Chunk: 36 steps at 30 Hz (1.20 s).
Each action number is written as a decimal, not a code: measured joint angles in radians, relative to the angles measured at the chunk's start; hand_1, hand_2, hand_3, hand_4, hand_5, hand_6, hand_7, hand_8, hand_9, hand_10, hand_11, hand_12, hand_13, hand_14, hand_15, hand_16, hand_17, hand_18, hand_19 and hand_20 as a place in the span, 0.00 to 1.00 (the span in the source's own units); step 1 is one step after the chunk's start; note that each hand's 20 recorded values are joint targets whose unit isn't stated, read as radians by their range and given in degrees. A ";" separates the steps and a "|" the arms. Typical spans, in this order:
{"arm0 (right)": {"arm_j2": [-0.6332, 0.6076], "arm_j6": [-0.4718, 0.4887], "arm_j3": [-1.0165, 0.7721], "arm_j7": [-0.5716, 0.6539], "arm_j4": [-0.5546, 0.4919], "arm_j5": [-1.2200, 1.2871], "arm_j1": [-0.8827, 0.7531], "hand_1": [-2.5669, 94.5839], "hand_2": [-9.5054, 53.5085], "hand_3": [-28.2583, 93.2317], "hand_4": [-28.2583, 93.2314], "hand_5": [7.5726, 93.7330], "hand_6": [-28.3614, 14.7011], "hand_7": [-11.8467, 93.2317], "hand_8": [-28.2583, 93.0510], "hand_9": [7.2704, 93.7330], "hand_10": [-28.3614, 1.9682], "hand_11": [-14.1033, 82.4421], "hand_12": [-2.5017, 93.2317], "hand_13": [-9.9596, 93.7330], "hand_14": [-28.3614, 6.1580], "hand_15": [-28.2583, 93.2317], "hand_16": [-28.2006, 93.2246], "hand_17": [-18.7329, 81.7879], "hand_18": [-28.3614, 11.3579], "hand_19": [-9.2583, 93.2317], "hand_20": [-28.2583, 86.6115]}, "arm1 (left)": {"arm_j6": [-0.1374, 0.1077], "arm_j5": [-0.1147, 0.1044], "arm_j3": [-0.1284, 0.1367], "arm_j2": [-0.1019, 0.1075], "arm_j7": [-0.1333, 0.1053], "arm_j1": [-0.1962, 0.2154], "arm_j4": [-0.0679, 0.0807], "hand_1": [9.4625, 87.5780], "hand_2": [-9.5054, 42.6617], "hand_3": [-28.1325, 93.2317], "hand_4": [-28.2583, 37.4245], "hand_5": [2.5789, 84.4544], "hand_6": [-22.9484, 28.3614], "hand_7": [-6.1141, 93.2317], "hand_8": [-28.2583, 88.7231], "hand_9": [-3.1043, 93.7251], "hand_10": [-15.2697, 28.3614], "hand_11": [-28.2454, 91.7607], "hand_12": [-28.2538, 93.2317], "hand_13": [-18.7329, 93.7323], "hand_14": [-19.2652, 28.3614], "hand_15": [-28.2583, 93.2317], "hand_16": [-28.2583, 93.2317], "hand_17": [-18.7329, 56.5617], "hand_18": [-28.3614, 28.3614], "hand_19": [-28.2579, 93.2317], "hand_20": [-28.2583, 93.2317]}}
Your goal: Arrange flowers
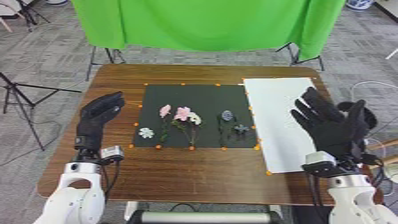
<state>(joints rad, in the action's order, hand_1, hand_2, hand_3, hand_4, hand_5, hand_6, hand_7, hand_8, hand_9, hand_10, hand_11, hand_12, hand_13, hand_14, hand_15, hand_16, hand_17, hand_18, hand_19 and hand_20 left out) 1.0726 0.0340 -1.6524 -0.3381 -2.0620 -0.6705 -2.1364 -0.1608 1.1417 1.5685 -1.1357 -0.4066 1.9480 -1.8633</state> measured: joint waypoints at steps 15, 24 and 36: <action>-0.005 0.053 0.010 0.036 0.005 -0.046 0.012 0.03 0.09 0.84 0.06 0.49 0.64 0.20 0.17 0.35 0.51 0.18 0.13 0.33 0.39 0.26 0.39 0.30 0.39 0.10 0.44 | 0.000 0.000 0.017 -0.017 0.005 0.014 -0.002 0.41 0.10 0.79 0.21 0.58 0.45 0.27 0.17 0.50 0.63 0.45 0.34 0.52 0.72 0.41 0.22 0.42 0.71 0.36 0.40; -0.007 0.053 0.006 0.033 0.004 -0.027 0.009 0.04 0.08 0.84 0.07 0.50 0.63 0.20 0.17 0.36 0.49 0.19 0.13 0.35 0.39 0.27 0.38 0.32 0.40 0.10 0.45 | -0.014 -0.002 0.014 -0.022 0.000 0.025 -0.003 0.42 0.09 0.79 0.21 0.58 0.46 0.27 0.17 0.48 0.63 0.44 0.34 0.51 0.71 0.41 0.22 0.45 0.71 0.40 0.43; -0.014 0.054 0.013 0.056 0.005 -0.027 0.015 0.05 0.10 0.84 0.08 0.51 0.65 0.21 0.17 0.81 0.37 0.42 0.25 0.49 0.46 0.35 0.34 0.33 0.42 0.10 0.46 | -0.051 -0.043 0.001 -0.022 -0.016 0.035 -0.006 0.41 0.09 0.79 0.21 0.58 0.45 0.28 0.16 0.50 0.63 0.45 0.35 0.52 0.73 0.43 0.23 0.39 0.74 0.39 0.42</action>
<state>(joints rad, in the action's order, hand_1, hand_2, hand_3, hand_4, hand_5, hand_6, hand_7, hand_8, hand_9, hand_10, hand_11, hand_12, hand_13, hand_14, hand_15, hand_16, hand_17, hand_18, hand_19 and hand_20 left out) 1.0590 0.0878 -1.6396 -0.2823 -2.0567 -0.6980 -2.1219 -0.2119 1.0988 1.5696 -1.1574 -0.4228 1.9833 -1.8698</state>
